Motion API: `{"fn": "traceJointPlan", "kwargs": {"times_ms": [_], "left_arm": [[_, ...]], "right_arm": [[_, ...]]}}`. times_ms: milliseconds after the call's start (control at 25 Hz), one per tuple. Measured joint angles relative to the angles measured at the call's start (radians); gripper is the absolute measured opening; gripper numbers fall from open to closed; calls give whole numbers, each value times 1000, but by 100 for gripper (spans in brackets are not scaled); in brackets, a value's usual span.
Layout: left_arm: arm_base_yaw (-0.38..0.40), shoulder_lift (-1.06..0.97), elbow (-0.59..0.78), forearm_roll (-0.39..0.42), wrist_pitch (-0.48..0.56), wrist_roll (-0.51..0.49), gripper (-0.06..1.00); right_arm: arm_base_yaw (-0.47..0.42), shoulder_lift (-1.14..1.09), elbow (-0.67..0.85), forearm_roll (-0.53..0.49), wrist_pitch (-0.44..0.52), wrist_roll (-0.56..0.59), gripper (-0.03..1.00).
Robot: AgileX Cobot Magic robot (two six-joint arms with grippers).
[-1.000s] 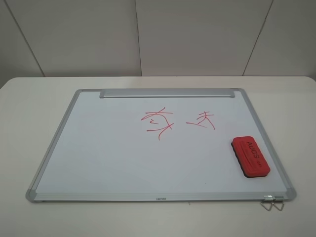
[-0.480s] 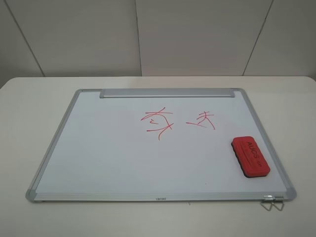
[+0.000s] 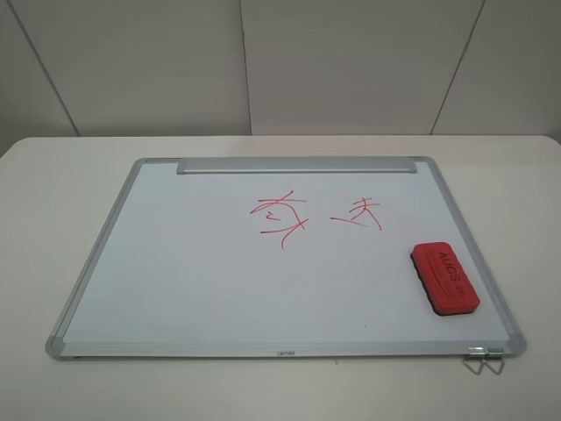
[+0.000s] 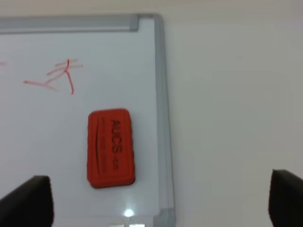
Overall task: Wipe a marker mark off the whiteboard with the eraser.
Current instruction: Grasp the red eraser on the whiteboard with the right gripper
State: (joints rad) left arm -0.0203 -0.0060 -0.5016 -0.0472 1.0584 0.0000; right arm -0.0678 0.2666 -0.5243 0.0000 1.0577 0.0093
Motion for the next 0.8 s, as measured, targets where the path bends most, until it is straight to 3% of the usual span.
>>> {"fn": "traceJointPlan", "kwargs": {"times_ms": [200, 320, 520, 800], "left_arm": [[0, 0, 0, 0, 0, 0, 77], [0, 0, 0, 0, 0, 0, 77], [0, 0, 0, 0, 0, 0, 77], [0, 0, 0, 0, 0, 0, 77]], "right_arm": [[4, 365, -99, 68, -91, 0, 83], [60, 588, -178, 102, -86, 0, 83], [173, 920, -296, 88, -88, 22, 83], [192, 1260, -394, 55, -143, 11, 83]]}}
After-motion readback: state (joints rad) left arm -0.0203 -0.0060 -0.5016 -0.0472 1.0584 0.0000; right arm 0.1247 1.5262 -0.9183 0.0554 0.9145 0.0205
